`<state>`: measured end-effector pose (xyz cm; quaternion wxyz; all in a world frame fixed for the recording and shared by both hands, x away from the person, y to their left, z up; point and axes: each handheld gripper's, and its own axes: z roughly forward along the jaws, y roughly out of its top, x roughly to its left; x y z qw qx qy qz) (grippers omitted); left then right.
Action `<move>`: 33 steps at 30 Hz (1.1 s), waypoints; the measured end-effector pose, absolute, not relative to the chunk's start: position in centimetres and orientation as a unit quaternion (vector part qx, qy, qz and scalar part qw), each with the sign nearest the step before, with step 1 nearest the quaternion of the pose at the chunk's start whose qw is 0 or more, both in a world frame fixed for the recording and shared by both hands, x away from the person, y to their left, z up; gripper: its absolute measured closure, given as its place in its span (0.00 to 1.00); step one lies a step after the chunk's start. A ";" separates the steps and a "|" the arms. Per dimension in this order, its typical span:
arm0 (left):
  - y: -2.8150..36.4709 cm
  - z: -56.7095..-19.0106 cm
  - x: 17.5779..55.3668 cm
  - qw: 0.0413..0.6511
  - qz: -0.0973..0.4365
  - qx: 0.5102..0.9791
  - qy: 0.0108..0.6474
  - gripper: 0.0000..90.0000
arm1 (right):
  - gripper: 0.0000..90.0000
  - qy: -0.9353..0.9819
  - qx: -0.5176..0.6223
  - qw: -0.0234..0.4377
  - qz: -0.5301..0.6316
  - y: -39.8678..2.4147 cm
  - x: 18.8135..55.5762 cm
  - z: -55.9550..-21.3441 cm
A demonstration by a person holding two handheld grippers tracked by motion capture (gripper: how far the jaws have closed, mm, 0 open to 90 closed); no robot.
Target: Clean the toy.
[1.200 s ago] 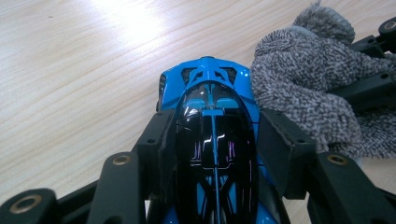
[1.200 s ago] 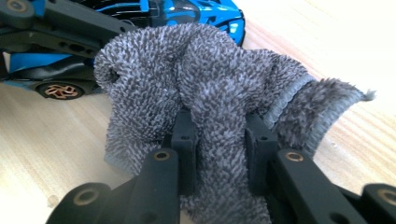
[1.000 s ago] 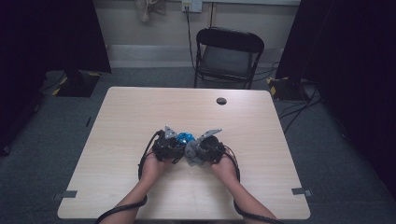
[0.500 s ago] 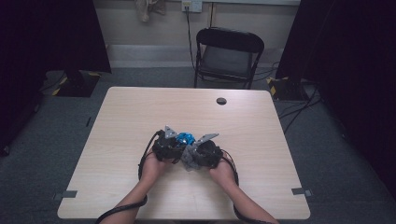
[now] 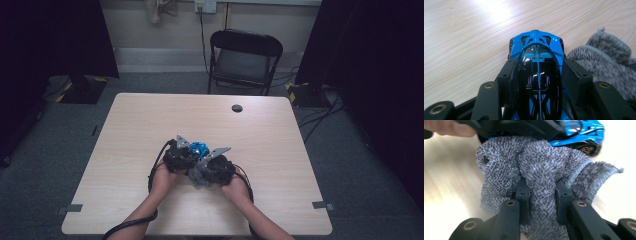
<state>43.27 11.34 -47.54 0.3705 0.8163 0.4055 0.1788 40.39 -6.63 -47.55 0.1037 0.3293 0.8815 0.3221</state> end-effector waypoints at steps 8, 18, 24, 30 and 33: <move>11.3 -47.5 43.3 0.371 0.179 0.816 0.406 0.53 | 0.79 0.882 0.323 0.092 0.331 -6.3 39.9 -47.6; 11.3 -47.6 43.3 0.372 0.180 0.814 0.408 0.53 | 0.79 0.884 0.313 0.081 0.337 -6.1 39.3 -47.5; 11.3 -47.6 43.3 0.372 0.178 0.814 0.409 0.53 | 0.79 0.887 0.304 0.075 0.340 -6.1 38.9 -47.5; 11.3 -47.5 43.3 0.370 0.177 0.813 0.412 0.53 | 0.79 0.889 0.294 0.066 0.344 -6.2 38.4 -47.3; 11.2 -47.5 43.3 0.369 0.177 0.813 0.414 0.53 | 0.78 0.892 0.290 0.068 0.341 -6.3 38.3 -47.2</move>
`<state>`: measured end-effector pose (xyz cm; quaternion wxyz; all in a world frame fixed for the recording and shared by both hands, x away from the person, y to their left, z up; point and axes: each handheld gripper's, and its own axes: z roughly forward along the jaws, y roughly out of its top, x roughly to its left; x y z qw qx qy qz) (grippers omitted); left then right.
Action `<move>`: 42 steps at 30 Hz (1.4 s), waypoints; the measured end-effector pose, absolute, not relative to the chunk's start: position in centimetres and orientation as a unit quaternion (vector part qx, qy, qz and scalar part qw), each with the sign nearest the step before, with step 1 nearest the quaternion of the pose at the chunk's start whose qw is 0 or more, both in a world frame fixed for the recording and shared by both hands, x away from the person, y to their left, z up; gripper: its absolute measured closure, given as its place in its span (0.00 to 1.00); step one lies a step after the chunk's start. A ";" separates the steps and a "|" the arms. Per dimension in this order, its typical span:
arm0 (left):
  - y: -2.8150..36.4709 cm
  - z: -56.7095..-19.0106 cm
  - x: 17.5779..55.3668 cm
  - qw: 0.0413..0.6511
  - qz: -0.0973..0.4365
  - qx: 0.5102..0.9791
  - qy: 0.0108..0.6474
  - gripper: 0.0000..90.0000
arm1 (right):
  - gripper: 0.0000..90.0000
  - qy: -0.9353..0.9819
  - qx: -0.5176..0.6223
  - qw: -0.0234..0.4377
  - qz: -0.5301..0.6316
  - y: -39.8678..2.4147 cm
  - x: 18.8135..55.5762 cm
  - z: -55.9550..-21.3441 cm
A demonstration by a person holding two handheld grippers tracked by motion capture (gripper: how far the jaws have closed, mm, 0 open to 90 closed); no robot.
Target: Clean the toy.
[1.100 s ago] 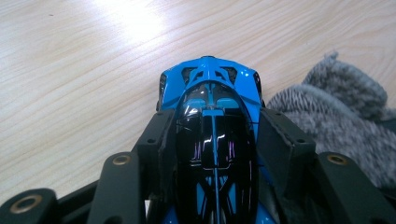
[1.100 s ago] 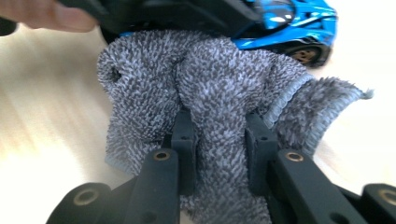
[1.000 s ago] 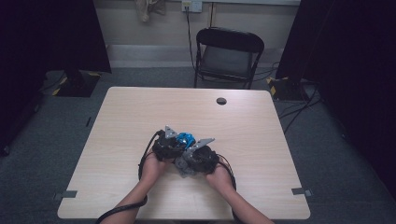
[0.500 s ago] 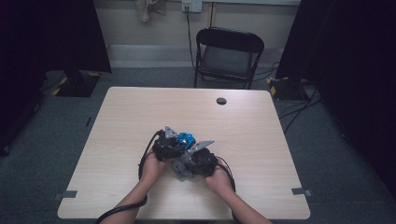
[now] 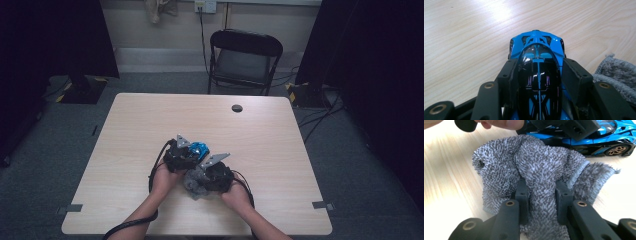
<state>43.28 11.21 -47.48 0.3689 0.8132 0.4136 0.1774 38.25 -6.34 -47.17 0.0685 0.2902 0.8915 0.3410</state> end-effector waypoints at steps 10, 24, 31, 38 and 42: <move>10.8 -47.2 43.4 0.358 0.171 0.820 0.413 0.45 | 0.68 0.889 0.300 0.078 0.338 -7.4 38.5 -46.9; 11.0 -45.5 42.7 0.373 0.158 0.820 0.404 0.33 | 0.38 0.880 0.305 0.088 0.354 -8.9 38.6 -45.5; 10.5 -45.1 41.6 0.384 0.144 0.827 0.384 0.30 | 0.34 0.864 0.324 0.114 0.368 -11.7 39.5 -43.9; 9.0 -45.3 40.3 0.387 0.108 0.842 0.360 0.23 | 0.29 0.846 0.374 0.137 0.354 -15.7 40.6 -44.5; 8.2 -45.2 39.6 0.388 0.100 0.848 0.346 0.21 | 0.29 0.845 0.388 0.150 0.337 -17.0 40.7 -45.6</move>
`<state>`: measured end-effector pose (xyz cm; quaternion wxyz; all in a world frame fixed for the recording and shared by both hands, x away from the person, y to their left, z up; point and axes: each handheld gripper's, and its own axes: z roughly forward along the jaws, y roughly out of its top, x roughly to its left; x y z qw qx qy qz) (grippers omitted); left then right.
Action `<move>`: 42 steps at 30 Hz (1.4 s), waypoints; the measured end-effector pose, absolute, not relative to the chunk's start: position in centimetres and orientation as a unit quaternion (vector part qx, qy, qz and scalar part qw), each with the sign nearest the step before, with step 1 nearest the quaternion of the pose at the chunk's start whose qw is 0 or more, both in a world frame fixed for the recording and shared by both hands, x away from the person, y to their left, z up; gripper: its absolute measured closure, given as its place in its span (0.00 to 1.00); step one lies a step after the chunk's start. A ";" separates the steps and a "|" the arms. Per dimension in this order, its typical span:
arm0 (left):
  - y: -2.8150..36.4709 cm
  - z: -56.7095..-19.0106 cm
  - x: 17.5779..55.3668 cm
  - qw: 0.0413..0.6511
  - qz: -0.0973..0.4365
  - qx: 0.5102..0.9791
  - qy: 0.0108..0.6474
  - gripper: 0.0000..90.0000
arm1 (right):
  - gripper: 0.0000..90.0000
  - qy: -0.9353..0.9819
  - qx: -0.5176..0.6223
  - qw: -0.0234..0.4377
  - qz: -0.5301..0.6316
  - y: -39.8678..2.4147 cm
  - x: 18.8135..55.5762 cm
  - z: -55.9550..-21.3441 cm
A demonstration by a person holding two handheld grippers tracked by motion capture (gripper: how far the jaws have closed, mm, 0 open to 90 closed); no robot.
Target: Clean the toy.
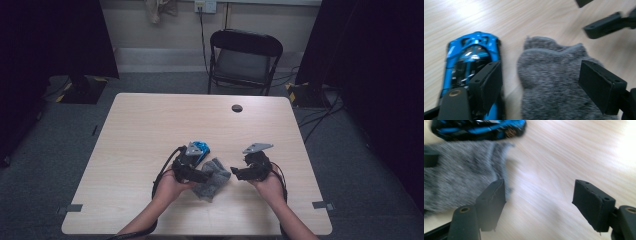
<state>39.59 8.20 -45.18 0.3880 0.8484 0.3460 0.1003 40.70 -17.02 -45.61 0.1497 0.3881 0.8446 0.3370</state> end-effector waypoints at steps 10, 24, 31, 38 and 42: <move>6.8 -46.3 38.0 0.385 0.073 0.860 0.327 0.21 | 0.29 0.838 0.406 0.149 0.333 -18.4 41.0 -46.8; 6.1 -47.7 37.9 0.335 0.088 0.888 0.302 0.70 | 0.30 0.848 0.390 0.144 0.330 -16.5 42.2 -45.9; 7.5 -46.2 37.1 0.355 0.085 0.883 0.296 0.78 | 0.29 0.850 0.377 0.147 0.338 -14.8 43.0 -44.7; 11.7 -44.2 36.4 0.359 0.094 0.873 0.316 0.78 | 0.29 0.852 0.368 0.143 0.343 -12.6 43.9 -43.9; 14.1 -43.8 35.7 0.357 0.101 0.868 0.329 0.78 | 0.27 0.856 0.359 0.137 0.345 -10.8 44.5 -43.9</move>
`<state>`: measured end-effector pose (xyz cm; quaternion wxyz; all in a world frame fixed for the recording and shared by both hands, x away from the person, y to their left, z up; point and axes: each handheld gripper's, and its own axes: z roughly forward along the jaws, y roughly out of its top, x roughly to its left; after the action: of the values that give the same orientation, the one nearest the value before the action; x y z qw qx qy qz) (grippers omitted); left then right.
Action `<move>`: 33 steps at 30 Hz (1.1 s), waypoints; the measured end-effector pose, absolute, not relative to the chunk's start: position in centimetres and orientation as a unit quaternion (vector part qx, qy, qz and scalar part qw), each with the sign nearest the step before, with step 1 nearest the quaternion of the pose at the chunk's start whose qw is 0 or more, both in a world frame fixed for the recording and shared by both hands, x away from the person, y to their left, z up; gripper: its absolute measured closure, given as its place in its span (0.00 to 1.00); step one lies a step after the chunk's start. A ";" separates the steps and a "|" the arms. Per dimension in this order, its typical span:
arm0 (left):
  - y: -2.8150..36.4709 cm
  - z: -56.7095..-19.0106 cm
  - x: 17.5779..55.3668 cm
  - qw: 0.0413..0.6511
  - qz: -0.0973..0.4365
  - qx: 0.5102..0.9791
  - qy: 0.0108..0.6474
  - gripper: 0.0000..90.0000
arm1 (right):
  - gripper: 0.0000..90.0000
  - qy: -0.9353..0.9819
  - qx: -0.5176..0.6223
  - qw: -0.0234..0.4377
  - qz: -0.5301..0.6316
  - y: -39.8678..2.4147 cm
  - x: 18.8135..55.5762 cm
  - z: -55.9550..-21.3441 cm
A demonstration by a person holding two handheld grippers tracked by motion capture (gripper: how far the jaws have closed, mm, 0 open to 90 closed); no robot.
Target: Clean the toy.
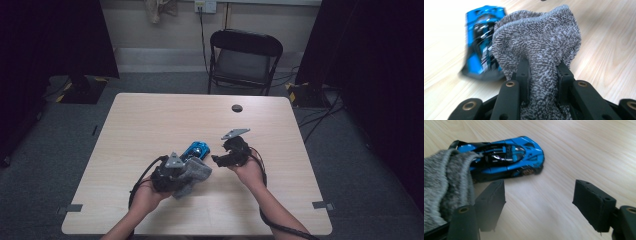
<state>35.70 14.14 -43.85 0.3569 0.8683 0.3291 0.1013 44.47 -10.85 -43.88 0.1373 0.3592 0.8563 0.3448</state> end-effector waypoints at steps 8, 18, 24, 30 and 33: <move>18.9 -43.2 35.7 0.369 0.124 0.838 0.382 0.78 | 0.24 0.866 0.336 0.118 0.350 -6.7 45.3 -44.3; 22.0 -43.6 35.6 0.370 0.134 0.817 0.422 0.77 | 0.20 0.880 0.303 0.102 0.352 -3.4 46.2 -45.1; 22.8 -44.2 35.2 0.361 0.135 0.815 0.433 0.77 | 0.18 0.885 0.291 0.098 0.351 -2.4 46.6 -45.7; 23.0 -44.2 34.8 0.363 0.132 0.813 0.435 0.77 | 0.18 0.888 0.284 0.096 0.348 -2.2 46.4 -46.5; 23.0 -44.3 34.7 0.362 0.133 0.812 0.438 0.77 | 0.18 0.892 0.279 0.096 0.343 -2.3 46.2 -46.8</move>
<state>34.72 22.99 -44.30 0.3622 0.8121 0.4379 0.1326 46.18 -2.34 -46.82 0.0960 0.2788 0.8919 0.3428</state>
